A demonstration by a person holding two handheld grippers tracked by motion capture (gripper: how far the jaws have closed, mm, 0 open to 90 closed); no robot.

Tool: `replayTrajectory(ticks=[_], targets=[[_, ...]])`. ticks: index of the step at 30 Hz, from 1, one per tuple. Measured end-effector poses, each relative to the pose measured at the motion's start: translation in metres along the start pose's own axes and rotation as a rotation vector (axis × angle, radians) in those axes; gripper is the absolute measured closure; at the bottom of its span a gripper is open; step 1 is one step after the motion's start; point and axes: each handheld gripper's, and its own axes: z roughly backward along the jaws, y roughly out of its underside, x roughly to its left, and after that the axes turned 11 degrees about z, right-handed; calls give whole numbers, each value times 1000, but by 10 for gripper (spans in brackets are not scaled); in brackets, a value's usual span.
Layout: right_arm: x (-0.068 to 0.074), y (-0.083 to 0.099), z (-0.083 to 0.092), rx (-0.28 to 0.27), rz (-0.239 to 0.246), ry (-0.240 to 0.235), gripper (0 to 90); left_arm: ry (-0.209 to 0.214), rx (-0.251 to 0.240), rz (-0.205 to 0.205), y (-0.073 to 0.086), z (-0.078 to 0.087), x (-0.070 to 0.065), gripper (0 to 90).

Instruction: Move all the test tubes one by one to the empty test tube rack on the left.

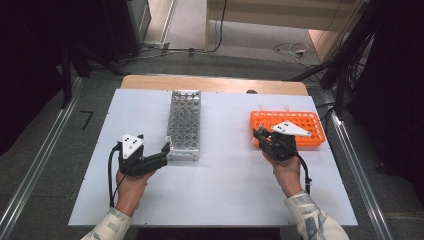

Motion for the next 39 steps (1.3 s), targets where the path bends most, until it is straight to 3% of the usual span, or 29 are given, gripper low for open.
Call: replayTrajectory(ticks=[16,29,39], targets=[[58,-2,-10,25,94,-170,728,48,3,-20,2,7,-14,111],[87,0,-14,38,147,-246,728,97,-7,-45,3,13,-28,132],[106,6,-21,49,183,-290,729,139,19,-73,8,14,-40,132]])
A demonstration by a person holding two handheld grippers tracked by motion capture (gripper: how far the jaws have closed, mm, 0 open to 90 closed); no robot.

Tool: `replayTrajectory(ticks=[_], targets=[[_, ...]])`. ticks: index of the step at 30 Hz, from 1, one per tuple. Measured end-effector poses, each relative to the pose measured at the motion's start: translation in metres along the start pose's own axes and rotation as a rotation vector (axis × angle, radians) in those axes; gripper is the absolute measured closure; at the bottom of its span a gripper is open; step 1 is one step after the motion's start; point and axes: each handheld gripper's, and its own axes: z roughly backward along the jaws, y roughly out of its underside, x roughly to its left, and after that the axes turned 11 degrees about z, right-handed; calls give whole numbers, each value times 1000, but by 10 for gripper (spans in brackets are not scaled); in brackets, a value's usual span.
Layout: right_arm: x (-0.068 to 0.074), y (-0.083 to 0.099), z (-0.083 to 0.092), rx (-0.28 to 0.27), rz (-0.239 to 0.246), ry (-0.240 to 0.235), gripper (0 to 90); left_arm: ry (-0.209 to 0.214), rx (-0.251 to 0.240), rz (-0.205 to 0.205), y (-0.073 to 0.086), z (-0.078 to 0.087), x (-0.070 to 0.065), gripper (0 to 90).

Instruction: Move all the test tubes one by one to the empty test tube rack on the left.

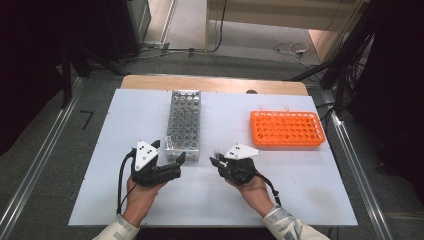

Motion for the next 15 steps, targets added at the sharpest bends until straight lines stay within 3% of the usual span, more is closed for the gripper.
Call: replayTrajectory(ticks=[8,15], targets=[[14,-4,-5,0,24,-44,728,56,24,-21,3,-1,-12,155],[23,-6,-10,3,47,-70,728,154,62,-49,7,-3,-24,247]])
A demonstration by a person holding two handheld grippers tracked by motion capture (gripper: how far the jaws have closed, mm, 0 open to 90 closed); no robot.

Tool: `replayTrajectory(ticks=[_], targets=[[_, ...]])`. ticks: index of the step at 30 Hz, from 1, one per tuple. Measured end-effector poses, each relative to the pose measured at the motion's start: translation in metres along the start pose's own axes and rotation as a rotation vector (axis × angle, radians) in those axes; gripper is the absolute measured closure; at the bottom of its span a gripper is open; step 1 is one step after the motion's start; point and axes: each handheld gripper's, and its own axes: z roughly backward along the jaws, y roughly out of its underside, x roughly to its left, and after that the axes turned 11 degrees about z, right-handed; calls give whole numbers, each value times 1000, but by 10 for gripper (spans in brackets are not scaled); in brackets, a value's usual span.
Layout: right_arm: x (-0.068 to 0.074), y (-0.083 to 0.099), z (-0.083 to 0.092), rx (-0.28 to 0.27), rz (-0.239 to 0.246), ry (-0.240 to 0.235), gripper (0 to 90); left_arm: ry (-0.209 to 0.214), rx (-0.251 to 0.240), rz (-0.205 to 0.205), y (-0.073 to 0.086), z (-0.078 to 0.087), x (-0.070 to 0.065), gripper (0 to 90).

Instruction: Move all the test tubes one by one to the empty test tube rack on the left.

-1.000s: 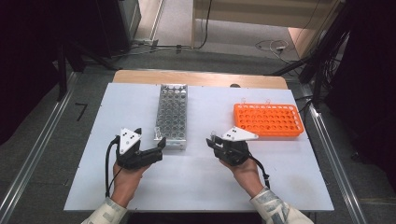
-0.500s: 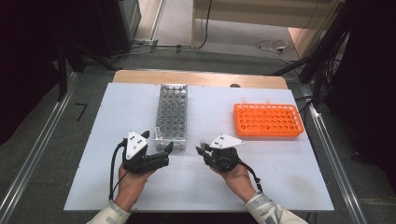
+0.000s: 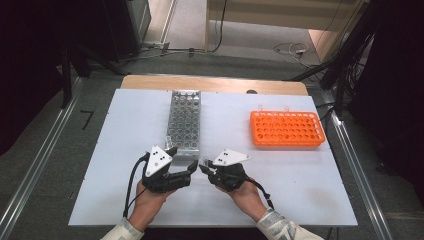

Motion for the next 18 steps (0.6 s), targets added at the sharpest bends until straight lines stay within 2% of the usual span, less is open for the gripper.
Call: replayTrajectory(ticks=[5,7,10,15,18], targets=[[6,-2,-3,0,6,-16,728,50,10,-14,2,-2,-7,343],[8,-3,-4,-3,8,-24,728,71,16,-21,2,-3,-8,410],[11,-4,-4,-8,10,-30,728,85,22,-39,3,-4,-10,490],[13,-5,-4,-12,5,-41,728,97,31,-41,5,-7,-11,588],[15,-6,-3,-16,18,-42,728,99,36,-44,5,-8,-11,629]])
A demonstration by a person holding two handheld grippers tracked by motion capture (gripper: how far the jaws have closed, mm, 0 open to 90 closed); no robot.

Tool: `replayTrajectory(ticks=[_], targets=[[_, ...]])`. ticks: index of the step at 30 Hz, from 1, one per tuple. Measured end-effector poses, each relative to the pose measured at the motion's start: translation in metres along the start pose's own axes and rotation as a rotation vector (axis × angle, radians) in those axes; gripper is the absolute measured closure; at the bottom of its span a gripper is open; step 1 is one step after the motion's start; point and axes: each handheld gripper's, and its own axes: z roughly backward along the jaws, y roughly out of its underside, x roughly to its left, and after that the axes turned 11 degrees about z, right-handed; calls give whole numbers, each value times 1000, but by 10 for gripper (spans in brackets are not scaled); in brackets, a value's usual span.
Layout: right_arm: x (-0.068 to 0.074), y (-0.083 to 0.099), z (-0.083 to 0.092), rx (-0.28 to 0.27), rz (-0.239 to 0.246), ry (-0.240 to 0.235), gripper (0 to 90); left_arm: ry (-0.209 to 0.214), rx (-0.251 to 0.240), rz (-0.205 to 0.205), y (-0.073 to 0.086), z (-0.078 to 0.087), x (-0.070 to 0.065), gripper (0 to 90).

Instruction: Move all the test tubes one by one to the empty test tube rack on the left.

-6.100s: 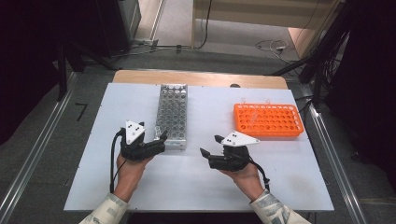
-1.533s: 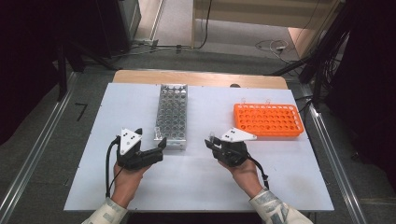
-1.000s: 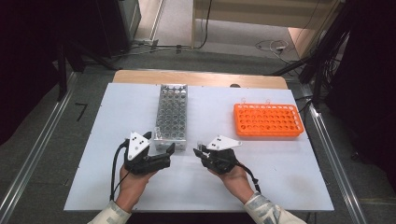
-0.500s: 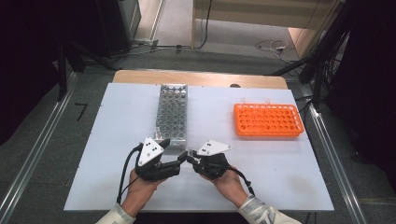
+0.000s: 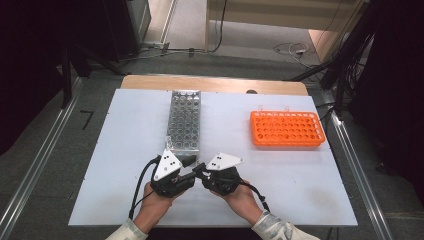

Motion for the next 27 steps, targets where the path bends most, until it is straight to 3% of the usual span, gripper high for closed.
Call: replayTrajectory(ticks=[12,18,27], targets=[[0,-1,2,-4,-5,1,728,-1,6,-2,1,-2,-2,744],[0,-1,2,-3,-8,2,723,1,7,-5,1,-2,-1,749],[-5,1,3,20,-14,7,364,-1,-28,39,-15,2,9,753]])
